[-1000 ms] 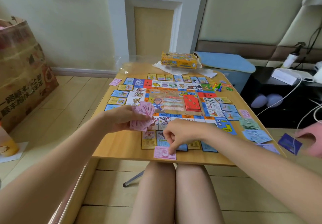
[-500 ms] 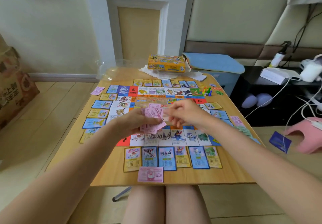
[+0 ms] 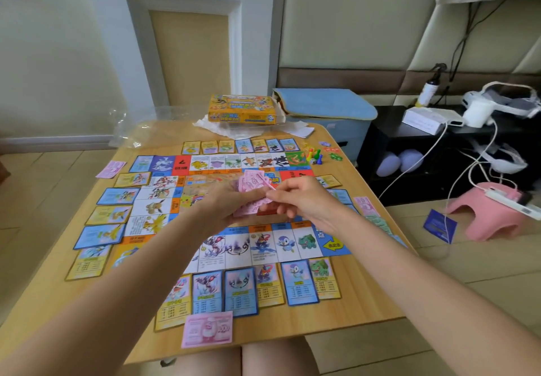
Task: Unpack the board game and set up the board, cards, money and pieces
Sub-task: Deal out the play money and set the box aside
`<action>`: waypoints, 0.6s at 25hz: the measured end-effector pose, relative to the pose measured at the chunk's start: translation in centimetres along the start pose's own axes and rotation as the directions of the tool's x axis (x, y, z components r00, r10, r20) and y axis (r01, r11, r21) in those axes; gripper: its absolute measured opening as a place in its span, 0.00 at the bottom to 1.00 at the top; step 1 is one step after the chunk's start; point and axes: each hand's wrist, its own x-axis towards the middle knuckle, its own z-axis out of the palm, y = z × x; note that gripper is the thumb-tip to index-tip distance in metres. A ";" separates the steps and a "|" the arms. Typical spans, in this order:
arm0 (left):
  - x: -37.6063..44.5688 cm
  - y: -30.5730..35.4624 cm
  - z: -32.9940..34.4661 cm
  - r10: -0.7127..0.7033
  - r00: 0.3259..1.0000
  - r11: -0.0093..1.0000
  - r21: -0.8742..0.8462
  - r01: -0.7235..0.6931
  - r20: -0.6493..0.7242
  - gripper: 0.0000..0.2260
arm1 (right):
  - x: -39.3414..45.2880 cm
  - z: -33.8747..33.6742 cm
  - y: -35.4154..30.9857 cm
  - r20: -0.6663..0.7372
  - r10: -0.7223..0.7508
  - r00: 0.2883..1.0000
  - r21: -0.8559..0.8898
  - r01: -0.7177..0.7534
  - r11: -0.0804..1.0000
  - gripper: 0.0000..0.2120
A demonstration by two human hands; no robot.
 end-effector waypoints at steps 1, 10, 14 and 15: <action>0.3 0.2 0.5 0.005 1.000 1.000 0.003 -0.005 0.010 0.03 | 0.0 -0.6 0.1 -0.016 0.002 1.000 0.020 -0.001 1.000 0.06; 2.5 1.2 6.2 -0.100 0.993 0.993 -0.051 0.104 0.063 0.03 | -0.8 -5.4 1.4 -0.209 0.026 0.978 -0.019 -0.030 0.999 0.08; 2.5 1.7 8.4 -0.204 0.955 0.955 -0.173 0.242 0.214 0.08 | -1.6 -6.9 1.5 -0.250 -0.035 0.968 -0.181 -0.011 0.983 0.08; 2.5 1.9 8.7 -0.202 0.956 0.952 -0.185 0.243 0.213 0.07 | -1.9 -7.2 1.4 -0.221 -0.112 0.969 -0.303 0.041 0.952 0.16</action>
